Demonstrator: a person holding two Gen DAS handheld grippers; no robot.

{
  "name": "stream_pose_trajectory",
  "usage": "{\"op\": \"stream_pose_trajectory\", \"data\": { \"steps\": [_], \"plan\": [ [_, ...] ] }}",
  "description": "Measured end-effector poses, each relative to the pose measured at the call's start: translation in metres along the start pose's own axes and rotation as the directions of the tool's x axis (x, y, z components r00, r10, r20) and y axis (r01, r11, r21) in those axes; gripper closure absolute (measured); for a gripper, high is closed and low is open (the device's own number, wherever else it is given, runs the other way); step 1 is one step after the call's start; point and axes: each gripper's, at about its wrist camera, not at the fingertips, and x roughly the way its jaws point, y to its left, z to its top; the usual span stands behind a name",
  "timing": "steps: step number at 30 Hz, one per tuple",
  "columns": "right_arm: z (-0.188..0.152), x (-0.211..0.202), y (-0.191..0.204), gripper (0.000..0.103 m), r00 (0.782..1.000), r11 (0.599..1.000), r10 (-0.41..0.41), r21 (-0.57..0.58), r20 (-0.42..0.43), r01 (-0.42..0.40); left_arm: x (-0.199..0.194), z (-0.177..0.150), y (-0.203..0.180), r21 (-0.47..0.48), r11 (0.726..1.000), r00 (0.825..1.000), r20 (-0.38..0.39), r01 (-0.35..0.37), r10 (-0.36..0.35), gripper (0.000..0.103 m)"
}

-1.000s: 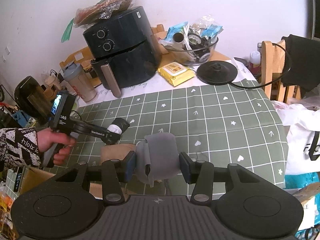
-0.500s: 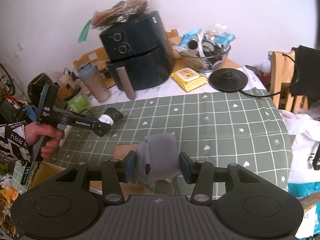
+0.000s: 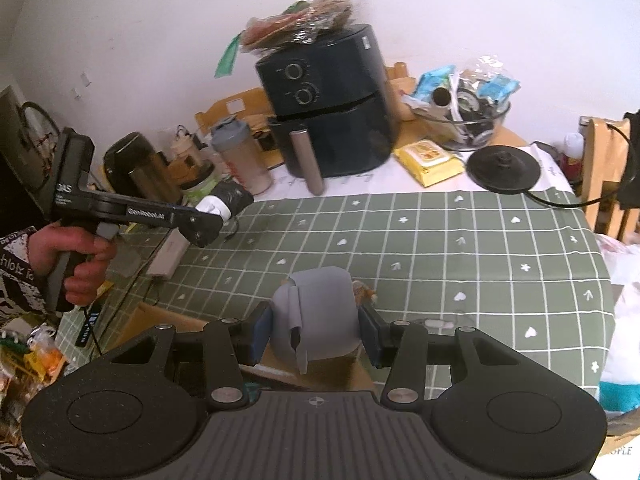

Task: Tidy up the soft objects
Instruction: 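Carry the earbud case and black roll over the cardboard box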

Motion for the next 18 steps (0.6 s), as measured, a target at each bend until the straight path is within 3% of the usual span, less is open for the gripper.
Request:
{"op": "stream_pose_trajectory", "data": {
  "steps": [13,18],
  "plan": [
    [-0.024,-0.008,0.027,0.053,0.995,0.993,0.072,-0.088,-0.066,-0.078,-0.052,-0.026,-0.035,-0.056,0.998,0.999,0.04,0.011,-0.008,0.061],
    [-0.031,-0.005,0.037,0.045,0.994,0.987,0.054,-0.145,-0.094,-0.067,-0.065,-0.039,-0.048,-0.064,0.998,0.999,0.046,0.0,0.003,0.061]
  ]
}}
